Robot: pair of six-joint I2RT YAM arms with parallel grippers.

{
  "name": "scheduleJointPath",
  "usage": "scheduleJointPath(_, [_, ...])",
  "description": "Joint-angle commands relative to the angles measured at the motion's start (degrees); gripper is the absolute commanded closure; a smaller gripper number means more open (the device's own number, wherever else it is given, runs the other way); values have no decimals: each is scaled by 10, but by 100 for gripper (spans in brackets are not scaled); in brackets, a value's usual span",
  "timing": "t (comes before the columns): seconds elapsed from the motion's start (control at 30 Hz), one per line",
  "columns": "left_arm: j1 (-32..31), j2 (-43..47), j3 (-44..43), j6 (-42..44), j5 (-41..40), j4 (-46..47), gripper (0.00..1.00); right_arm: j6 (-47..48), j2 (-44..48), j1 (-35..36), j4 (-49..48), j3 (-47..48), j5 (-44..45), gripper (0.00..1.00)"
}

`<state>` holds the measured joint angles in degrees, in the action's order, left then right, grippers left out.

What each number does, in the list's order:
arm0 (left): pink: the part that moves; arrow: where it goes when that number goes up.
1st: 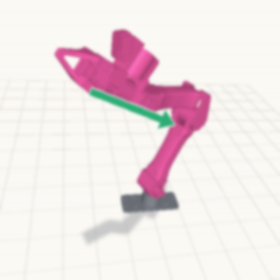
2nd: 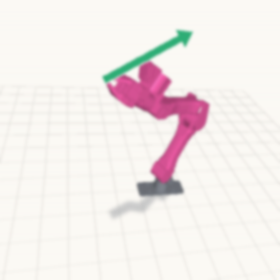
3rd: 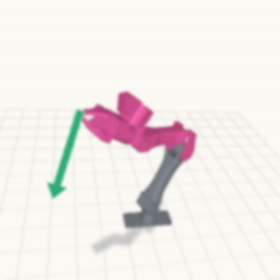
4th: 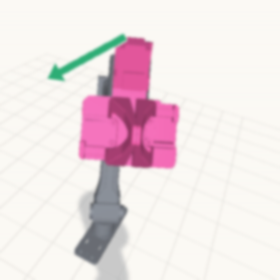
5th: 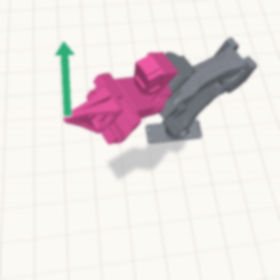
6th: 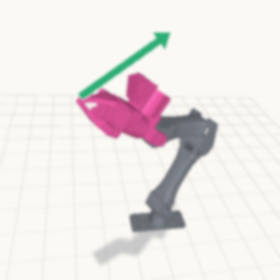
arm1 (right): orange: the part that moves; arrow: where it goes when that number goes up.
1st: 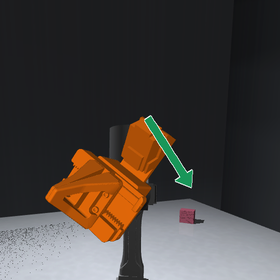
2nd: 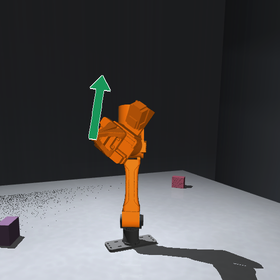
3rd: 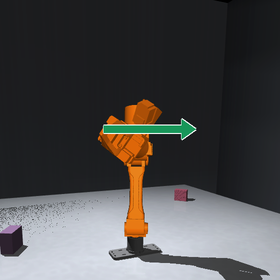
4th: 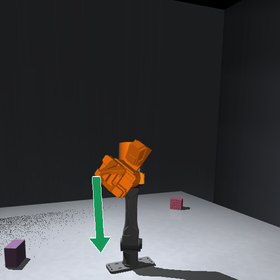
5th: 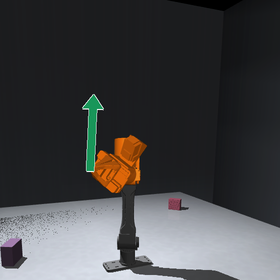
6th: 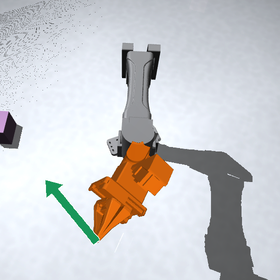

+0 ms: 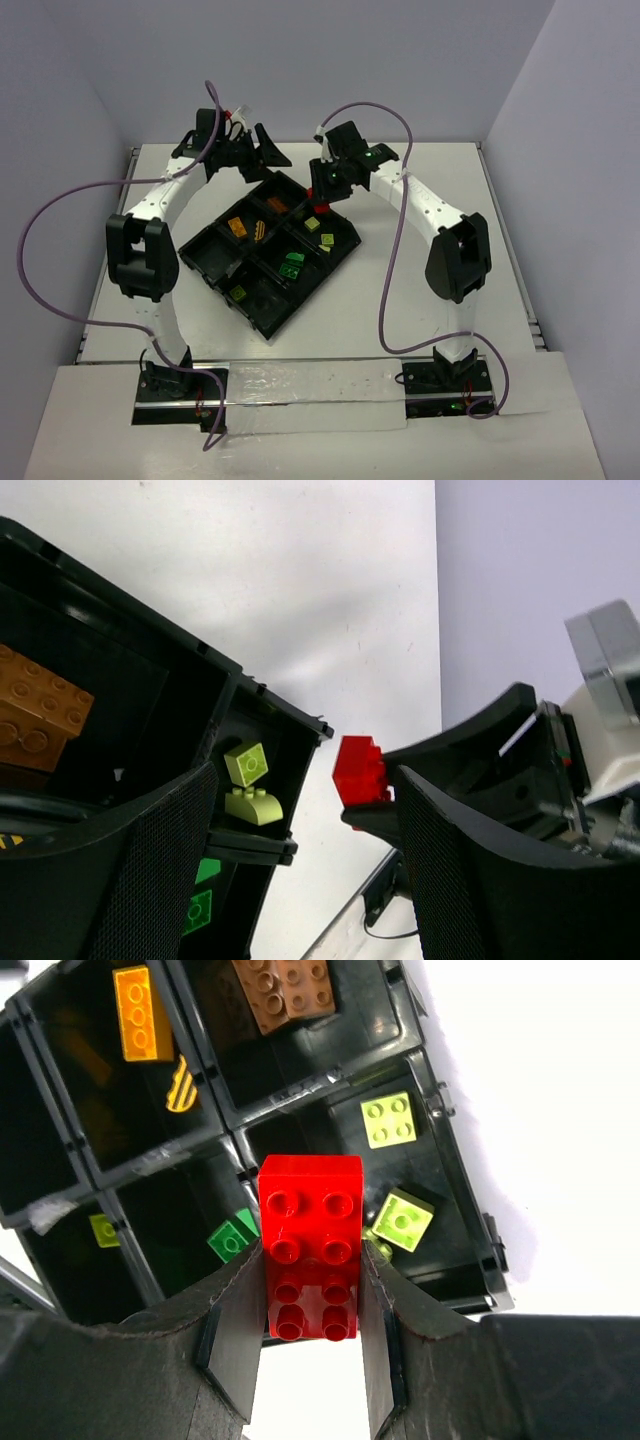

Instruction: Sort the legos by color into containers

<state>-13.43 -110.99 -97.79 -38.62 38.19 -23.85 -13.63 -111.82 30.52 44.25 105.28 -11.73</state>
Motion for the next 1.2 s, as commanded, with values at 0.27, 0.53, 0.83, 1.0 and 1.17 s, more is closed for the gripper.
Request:
scheduleJointPath(0.27, [-7, 36, 16, 17, -84, -35, 20, 30, 78, 4, 14, -40, 17, 100])
scheduleJointPath(0.53, [-1, 38, -7, 49, -134, -55, 17, 8, 26, 2, 21, 39, 24, 100])
scheduleJointPath(0.83, [7, 27, -77, 18, -216, -145, 16, 4, -8, 2, 28, 103, 26, 100])
scheduleJointPath(1.0, [22, 24, -124, -36, -240, -186, 15, -1, -56, 3, 45, 159, 26, 100])
scheduleJointPath(1.17, [26, -28, -233, -31, -221, -243, 15, -3, -78, 3, 48, 177, 20, 100])
